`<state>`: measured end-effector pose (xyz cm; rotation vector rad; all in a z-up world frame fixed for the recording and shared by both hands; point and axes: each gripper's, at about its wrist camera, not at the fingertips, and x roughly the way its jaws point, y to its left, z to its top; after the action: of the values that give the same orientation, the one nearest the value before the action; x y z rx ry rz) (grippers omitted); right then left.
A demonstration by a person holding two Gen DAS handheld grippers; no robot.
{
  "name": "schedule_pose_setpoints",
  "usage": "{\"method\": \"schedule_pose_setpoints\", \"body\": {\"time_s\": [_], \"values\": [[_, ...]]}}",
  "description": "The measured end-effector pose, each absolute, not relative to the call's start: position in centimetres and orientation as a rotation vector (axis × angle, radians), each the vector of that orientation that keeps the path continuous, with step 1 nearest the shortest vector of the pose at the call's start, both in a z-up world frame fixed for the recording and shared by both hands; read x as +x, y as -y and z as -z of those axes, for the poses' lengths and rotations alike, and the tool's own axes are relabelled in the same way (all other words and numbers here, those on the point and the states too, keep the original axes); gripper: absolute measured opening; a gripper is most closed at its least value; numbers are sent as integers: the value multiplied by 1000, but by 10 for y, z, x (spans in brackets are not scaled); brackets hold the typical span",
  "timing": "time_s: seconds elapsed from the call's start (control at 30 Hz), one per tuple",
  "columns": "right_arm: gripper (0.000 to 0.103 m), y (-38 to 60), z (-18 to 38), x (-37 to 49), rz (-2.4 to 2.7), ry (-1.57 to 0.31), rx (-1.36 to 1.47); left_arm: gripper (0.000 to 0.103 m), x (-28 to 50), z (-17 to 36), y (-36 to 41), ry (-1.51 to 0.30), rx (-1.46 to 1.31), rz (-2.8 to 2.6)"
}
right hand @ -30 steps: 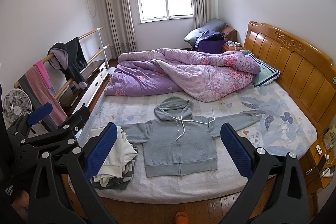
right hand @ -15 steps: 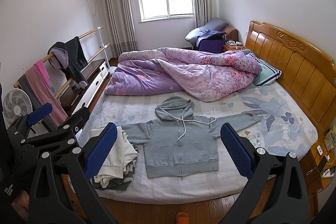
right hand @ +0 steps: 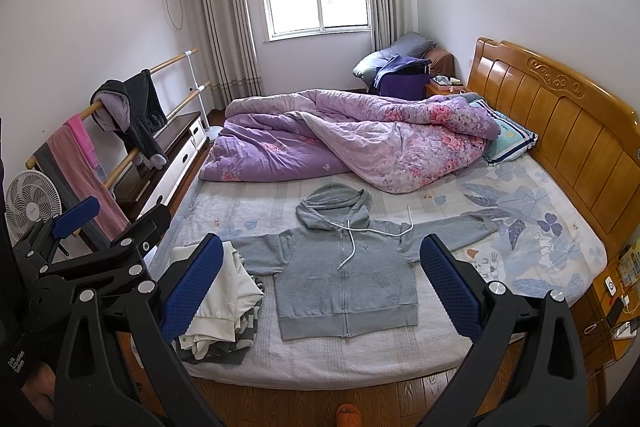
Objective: Fold large clothes
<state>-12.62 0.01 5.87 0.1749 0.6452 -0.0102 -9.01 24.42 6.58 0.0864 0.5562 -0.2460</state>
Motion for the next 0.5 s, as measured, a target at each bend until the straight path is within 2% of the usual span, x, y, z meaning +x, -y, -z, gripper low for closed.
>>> {"method": "schedule_pose_setpoints", "body": {"time_s": [0.5], "values": [[95, -1, -54, -119, 9, -652, 179, 98, -86, -66, -247, -561, 89, 247]]}}
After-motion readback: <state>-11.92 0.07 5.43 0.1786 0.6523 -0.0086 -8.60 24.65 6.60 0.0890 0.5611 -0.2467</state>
